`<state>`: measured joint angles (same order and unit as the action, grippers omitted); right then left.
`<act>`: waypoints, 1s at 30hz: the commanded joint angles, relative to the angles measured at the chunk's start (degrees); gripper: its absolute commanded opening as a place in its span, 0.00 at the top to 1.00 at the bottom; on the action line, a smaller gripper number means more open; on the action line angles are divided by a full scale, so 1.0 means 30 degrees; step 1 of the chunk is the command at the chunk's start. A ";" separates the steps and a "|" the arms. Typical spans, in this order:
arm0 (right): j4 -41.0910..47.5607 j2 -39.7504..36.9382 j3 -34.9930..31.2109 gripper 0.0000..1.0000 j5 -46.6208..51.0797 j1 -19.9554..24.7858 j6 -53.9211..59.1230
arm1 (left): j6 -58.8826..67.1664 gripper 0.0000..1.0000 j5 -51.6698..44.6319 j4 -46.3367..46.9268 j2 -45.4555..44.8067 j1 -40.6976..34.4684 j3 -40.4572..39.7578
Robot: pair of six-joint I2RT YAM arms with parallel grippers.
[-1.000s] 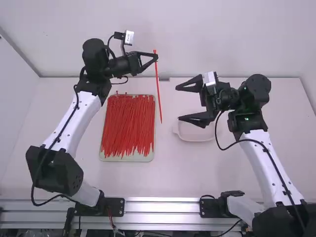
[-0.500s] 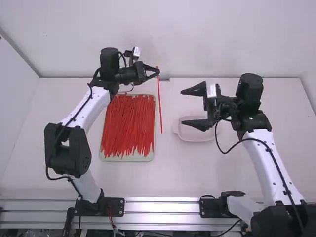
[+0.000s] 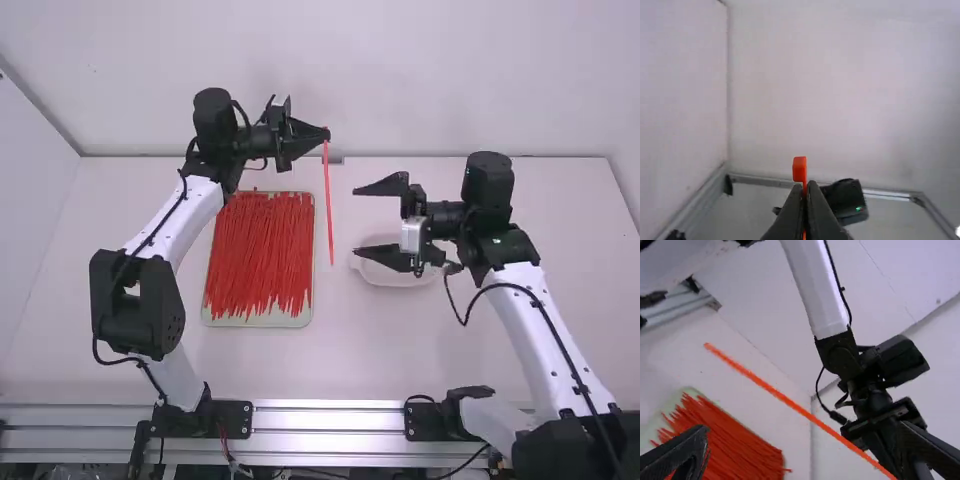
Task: Fasten the cable tie
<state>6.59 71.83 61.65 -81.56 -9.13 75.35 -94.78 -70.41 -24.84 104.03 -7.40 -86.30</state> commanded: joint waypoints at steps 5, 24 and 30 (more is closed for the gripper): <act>-0.0058 0.0029 0.0430 0.01 0.0321 -0.1013 0.6630 | -0.3628 0.98 0.0138 -0.1137 -0.0066 -0.0036 -0.0503; -0.0546 0.0029 0.0430 0.83 0.0277 -0.1224 0.7548 | -0.2710 0.98 0.1188 0.0146 -0.0066 -0.1494 -0.0495; -0.0619 0.0029 0.0430 0.90 0.0277 -0.1224 0.7541 | -0.1909 0.98 0.1188 0.0270 -0.0066 -0.1435 -0.0495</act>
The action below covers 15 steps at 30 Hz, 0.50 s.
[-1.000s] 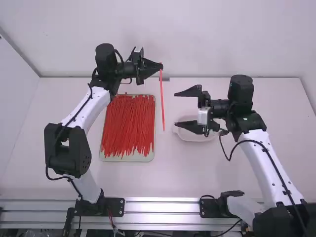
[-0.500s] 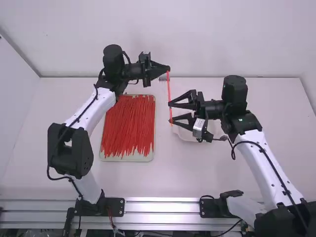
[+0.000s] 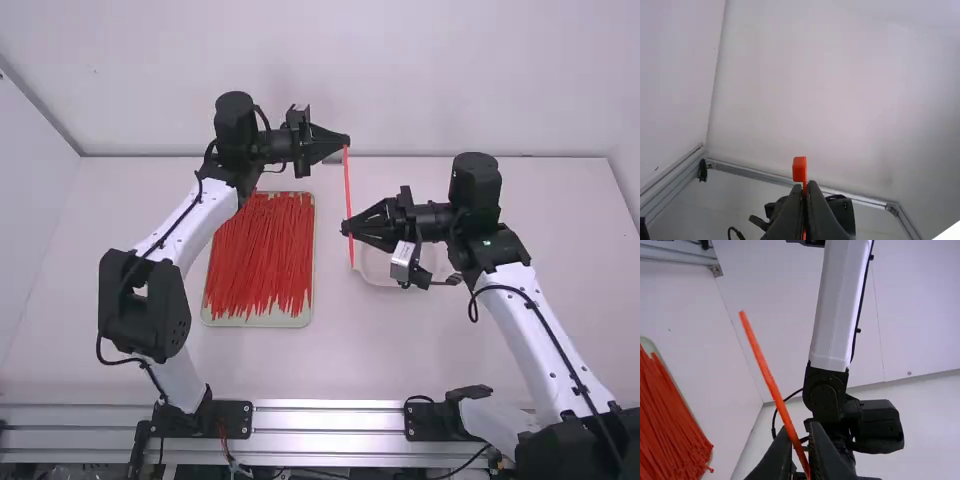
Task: Fasten the cable tie
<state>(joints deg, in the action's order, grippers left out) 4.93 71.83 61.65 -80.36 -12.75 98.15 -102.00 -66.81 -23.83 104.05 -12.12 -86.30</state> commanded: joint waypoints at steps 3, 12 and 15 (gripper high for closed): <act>-0.0073 0.0029 0.0430 0.91 -0.0189 0.0000 -0.0051 | 0.0510 0.98 -0.0175 -0.0153 -0.0073 0.0313 -0.0495; -0.0066 0.0029 0.0430 0.86 -0.0262 -0.0022 0.0444 | 0.0474 0.98 -0.0510 -0.0153 -0.0073 0.0801 -0.0495; -0.0073 0.0029 0.0430 0.90 -0.0189 -0.0015 0.0452 | 0.0437 0.98 -0.0605 -0.0204 -0.0073 0.0670 -0.0495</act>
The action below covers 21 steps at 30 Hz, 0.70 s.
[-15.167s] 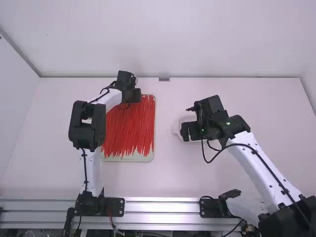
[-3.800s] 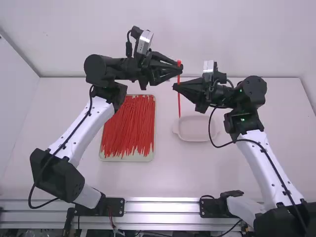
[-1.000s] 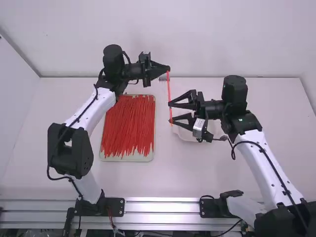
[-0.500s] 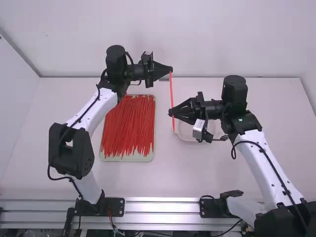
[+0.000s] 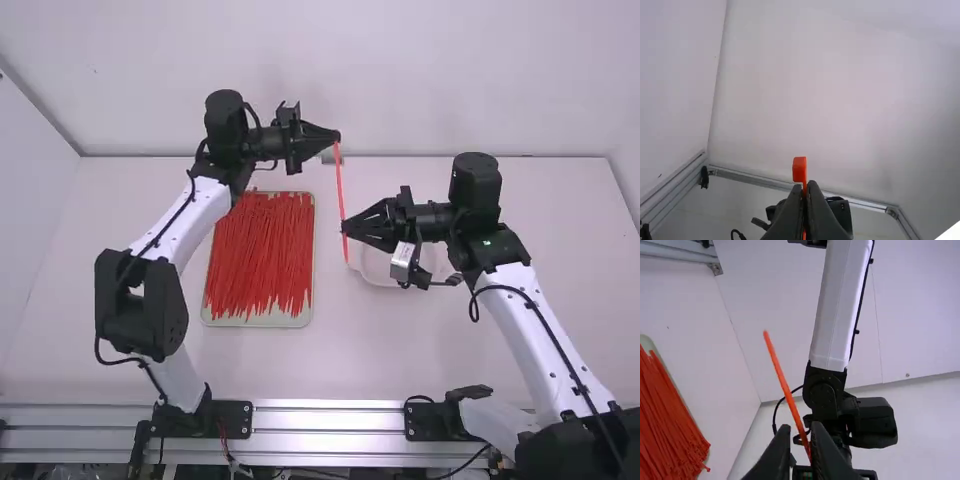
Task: Fasten the cable tie
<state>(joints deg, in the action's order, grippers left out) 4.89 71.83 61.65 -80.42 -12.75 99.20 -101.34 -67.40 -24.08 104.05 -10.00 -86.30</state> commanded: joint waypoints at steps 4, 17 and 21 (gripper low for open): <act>-0.0051 0.0029 0.0430 0.93 -0.0226 -0.0022 0.0095 | 0.0233 0.98 -0.0561 -0.0124 -0.0073 -0.0036 -0.0495; -0.0051 0.0029 0.0430 0.93 -0.0175 -0.0015 0.0313 | 0.0284 0.98 -0.0736 0.0321 -0.0073 -0.0423 -0.0495; -0.0058 0.0029 0.0430 0.92 -0.0175 -0.0015 0.0452 | 0.0291 0.98 -0.0729 0.0379 -0.0073 -0.0423 -0.0495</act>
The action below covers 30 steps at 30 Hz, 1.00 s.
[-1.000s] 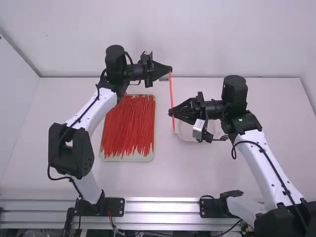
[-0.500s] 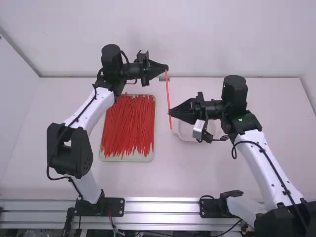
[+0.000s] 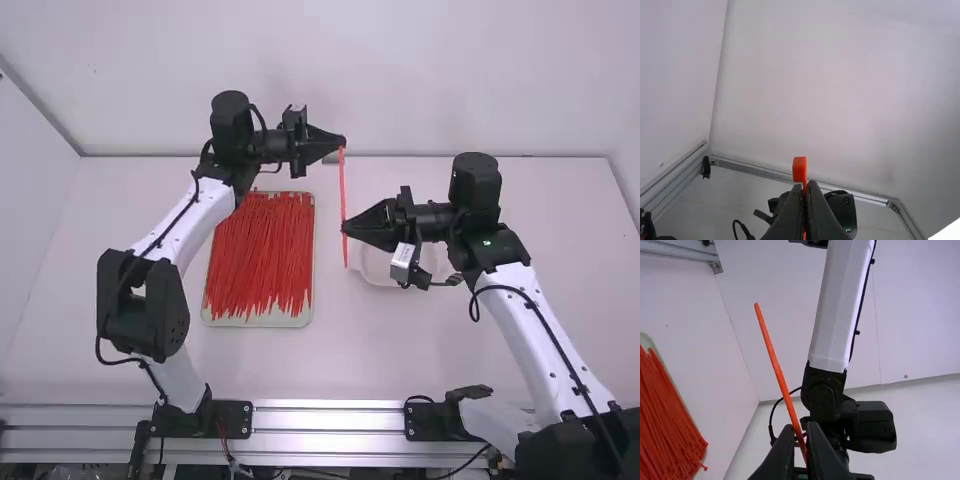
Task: Fasten the cable tie
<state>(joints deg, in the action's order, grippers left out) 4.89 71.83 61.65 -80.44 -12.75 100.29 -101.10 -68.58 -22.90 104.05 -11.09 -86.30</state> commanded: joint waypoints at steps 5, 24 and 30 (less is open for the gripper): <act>-0.0051 0.0029 0.0430 0.91 -0.0153 -0.0022 0.0087 | 0.0211 0.98 -0.0335 -0.0015 -0.0073 -0.0080 -0.0495; -0.0495 0.0029 0.0430 0.89 -0.0066 -0.0015 0.0226 | 0.0204 0.98 0.0153 -0.0022 -0.0073 -0.0080 -0.0495; -0.0495 0.0029 0.0430 1.00 0.0262 -0.0015 0.0219 | 0.0204 0.98 0.0160 -0.0022 -0.0073 -0.0073 -0.0495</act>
<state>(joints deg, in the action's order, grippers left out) 3.60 71.83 61.65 -79.83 -12.75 100.95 -101.10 -68.12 -22.74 104.05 -11.11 -86.30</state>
